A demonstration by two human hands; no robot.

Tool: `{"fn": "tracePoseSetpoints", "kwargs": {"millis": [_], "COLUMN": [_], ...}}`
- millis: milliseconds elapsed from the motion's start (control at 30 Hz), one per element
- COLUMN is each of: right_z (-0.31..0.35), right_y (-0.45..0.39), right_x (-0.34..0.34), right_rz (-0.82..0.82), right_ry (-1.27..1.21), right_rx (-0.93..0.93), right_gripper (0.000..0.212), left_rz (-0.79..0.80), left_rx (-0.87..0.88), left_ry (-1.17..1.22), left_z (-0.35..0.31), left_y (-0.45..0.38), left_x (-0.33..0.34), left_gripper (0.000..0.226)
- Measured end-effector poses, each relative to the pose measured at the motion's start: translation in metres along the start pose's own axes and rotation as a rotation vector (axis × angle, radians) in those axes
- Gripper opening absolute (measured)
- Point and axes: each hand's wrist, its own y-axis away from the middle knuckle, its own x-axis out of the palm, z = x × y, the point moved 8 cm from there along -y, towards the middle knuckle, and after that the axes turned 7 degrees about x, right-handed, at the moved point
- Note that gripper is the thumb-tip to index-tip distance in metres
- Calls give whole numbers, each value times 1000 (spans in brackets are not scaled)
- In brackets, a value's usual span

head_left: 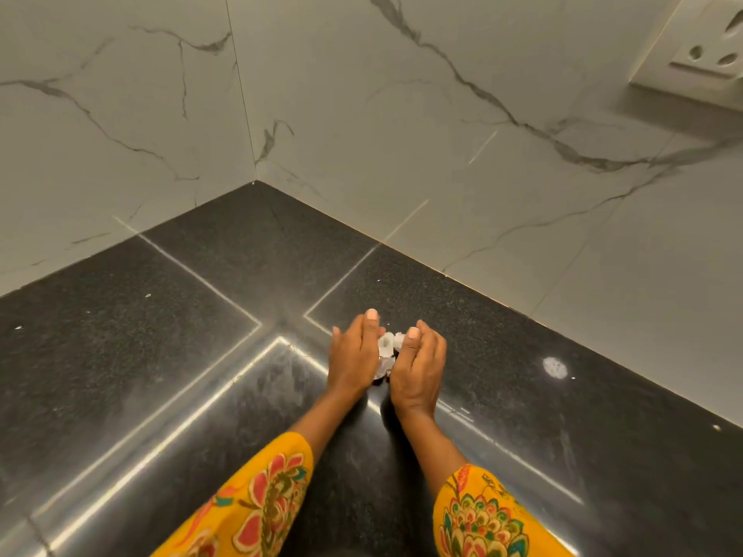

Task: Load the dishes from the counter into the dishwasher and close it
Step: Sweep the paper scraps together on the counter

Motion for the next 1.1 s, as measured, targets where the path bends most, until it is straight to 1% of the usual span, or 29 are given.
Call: {"fn": "tracePoseSetpoints", "kwargs": {"millis": [67, 133, 200, 300, 367, 433, 500, 567, 600, 633, 700, 767, 867, 967, 1100], "right_z": [-4, -6, -5, -3, -7, -10, -14, -19, -20, -20, -19, -18, -17, -23, -36], "right_y": [-2, -2, -2, -1, -2, -2, -3, -4, -5, -5, -1, 7, 22, 40, 64], "right_x": [-5, -5, -1, 8, 13, 14, 12, 7, 5, 3, 4, 6, 4, 2, -10], "right_rz": [-24, -9, 33, 112, 149, 175, 182, 192, 200, 215, 263, 293, 338, 358, 269], "right_ry": [-68, -72, -43, 51, 83, 86, 88, 79, 61, 31, -49, -132, -332, -658, -1027], "right_rx": [41, 57, 34, -40, -31, 9, 71, 140, 174, 204, 256, 304, 431, 614, 785], "right_gripper": [78, 75, 75, 79, 83, 84, 72, 54, 51, 52, 59, 62, 63, 60, 38], "left_rz": [-41, -76, -100, -128, -92, -20, 44, 78, 92, 107, 133, 132, 57, 40, 30], "left_rx": [-11, -35, -39, 36, 21, 7, -14, -40, -41, -30, 33, 66, 11, -58, -158], "left_ry": [142, 221, 221, 176, 175, 153, 83, -6, -46, -90, -170, -131, 17, 151, 519], "left_z": [-7, -6, -5, -5, -1, -1, 0, 2, 2, 1, -1, -4, -7, -7, -2], "left_y": [9, 15, 25, 34, 31, 28, 24, 22, 21, 22, 25, 32, 45, 65, 93], "left_x": [6, 10, 14, 13, 14, 18, 26, 33, 35, 35, 37, 35, 31, 36, 45], "left_gripper": [44, 46, 51, 62, 66, 58, 48, 48, 48, 48, 45, 41, 38, 33, 30]}}
